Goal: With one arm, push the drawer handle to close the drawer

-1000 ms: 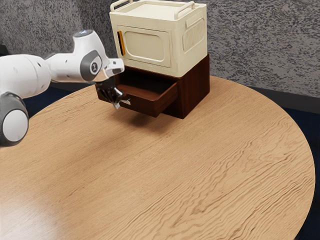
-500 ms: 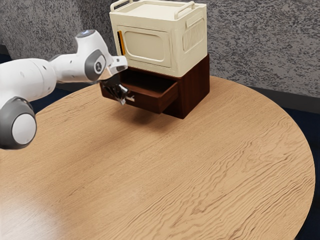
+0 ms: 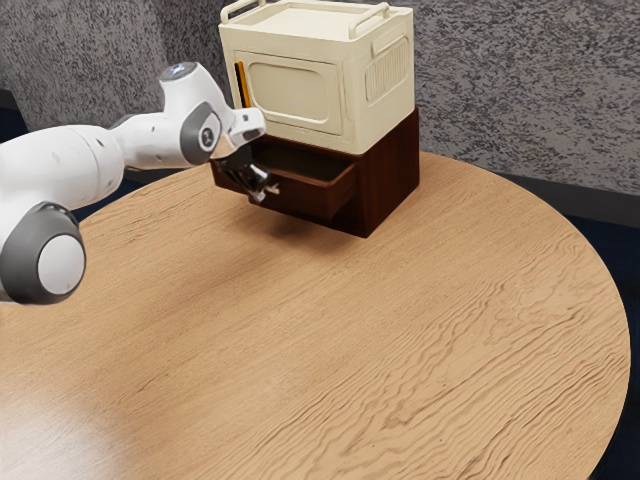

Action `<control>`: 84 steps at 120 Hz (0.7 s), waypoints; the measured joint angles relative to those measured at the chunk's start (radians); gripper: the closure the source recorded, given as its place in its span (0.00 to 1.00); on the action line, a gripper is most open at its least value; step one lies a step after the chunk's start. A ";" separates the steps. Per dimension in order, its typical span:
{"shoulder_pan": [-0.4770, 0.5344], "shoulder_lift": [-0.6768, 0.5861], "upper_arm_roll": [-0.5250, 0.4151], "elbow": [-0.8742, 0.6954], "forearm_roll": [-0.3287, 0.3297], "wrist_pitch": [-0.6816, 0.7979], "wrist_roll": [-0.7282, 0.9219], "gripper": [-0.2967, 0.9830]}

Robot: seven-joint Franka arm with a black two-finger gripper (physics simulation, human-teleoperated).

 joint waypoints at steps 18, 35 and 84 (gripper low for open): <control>0.001 0.001 -0.002 0.011 0.000 0.034 0.002 0.85; 0.001 0.033 -0.004 0.039 0.001 0.078 0.006 0.85; -0.010 0.077 -0.009 0.079 0.001 0.197 0.015 0.85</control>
